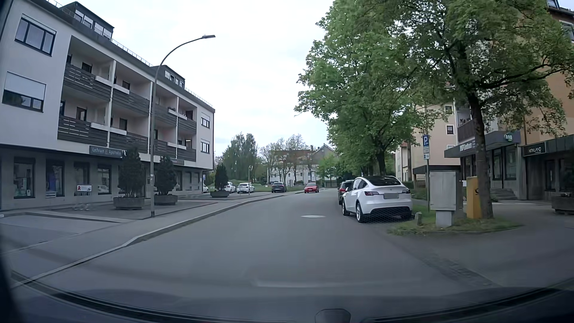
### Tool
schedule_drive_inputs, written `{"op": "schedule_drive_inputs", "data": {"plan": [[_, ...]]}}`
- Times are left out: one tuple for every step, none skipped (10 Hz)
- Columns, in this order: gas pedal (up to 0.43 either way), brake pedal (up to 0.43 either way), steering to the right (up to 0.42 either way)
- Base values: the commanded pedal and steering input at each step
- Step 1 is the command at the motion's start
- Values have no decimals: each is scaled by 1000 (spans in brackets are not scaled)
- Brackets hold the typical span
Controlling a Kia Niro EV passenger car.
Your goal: Follow the waypoints while adhering to traffic rules and regulations
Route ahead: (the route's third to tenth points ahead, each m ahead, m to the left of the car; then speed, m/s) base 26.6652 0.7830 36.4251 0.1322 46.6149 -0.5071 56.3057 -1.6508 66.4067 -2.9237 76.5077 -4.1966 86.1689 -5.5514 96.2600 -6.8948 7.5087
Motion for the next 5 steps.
{"op": "schedule_drive_inputs", "data": {"plan": [[209,0,-10],[209,0,-6],[209,0,-3],[197,0,-3],[197,0,-3]]}}
